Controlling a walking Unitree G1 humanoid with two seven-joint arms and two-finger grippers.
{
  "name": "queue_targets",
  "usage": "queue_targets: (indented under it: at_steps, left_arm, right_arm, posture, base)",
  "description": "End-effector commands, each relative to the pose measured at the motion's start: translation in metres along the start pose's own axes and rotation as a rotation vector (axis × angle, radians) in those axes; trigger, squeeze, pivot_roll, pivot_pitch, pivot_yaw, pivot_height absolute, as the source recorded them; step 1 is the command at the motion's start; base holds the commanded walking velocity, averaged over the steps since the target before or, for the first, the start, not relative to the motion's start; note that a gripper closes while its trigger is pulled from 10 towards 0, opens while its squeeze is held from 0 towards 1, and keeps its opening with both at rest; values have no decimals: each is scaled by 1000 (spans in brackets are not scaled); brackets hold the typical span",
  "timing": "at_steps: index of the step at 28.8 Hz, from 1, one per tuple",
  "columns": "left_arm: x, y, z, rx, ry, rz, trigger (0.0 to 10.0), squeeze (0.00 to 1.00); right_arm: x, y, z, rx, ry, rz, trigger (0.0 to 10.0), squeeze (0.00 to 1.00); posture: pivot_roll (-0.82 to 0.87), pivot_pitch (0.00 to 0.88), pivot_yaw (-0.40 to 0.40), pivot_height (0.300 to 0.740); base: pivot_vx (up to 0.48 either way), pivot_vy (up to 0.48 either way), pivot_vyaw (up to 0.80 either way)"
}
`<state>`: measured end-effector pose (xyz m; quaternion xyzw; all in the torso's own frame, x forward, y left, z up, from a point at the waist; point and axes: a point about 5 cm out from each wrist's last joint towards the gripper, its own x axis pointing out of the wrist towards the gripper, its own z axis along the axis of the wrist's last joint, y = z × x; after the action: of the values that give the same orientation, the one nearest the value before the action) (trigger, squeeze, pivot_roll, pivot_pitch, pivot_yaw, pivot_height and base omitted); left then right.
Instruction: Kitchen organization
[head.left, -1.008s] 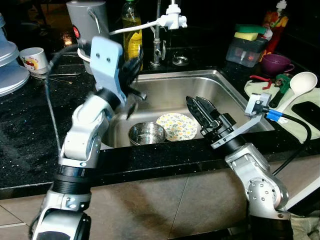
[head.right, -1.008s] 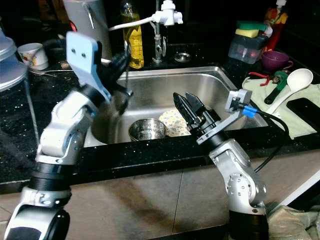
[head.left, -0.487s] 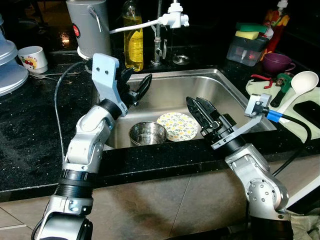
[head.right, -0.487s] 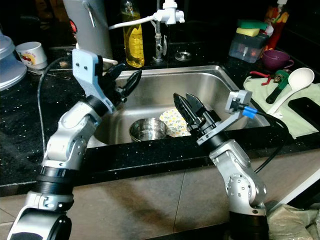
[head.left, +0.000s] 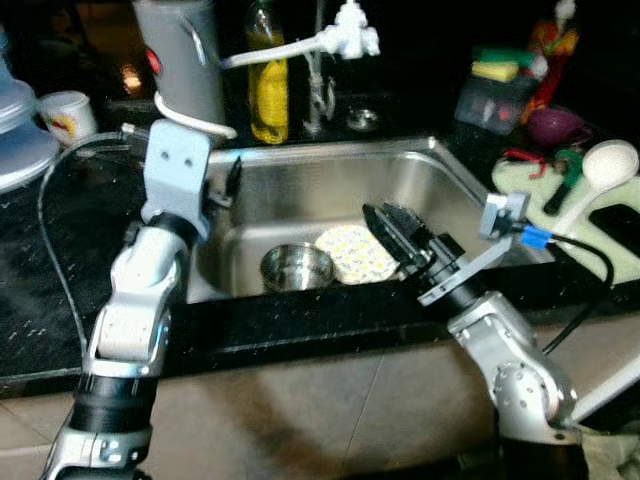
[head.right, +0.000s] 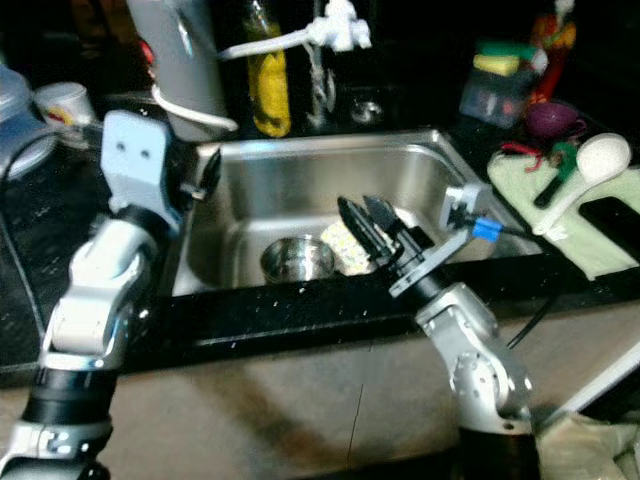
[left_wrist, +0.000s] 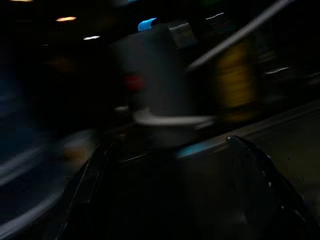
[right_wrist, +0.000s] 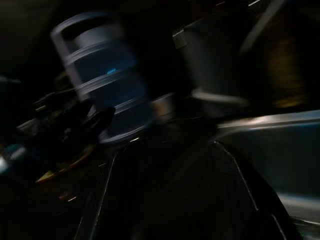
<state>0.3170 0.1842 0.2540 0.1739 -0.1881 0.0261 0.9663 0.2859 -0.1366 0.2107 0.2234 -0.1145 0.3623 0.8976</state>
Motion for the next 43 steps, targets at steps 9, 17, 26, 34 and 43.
queue_targets:
  at_steps: [9,17,26,34,43]
  left_arm:
    - [-7,10,-1,3,28,60,10000,0]
    - [-10,-4,-2,-65,53,36,10000,0]
    - [-32,-31,4,-137,57,-6,10000,0]
    - [-41,-36,5,-144,66,-13,10000,0]
    - [-45,-38,6,-137,72,-14,10000,0]
  right_arm:
    - [4,4,-4,-11,21,25,10000,0]
    - [4,0,-2,0,-1,-11,10000,0]
    - [2,6,-14,20,12,-17,10000,0]
    - [5,12,-19,46,12,-2,10000,0]
    - [7,16,-24,59,17,3,10000,0]
  posture:
    - [-48,0,-44,740]
    - [-58,0,-41,740]
    - [-49,0,-39,740]
    - [-41,0,-39,740]
    - [-41,0,-39,740]
  base:
    - [0,0,799]
    - [0,0,199]
    - [0,0,0]
    - [0,0,0]
    - [0,0,0]
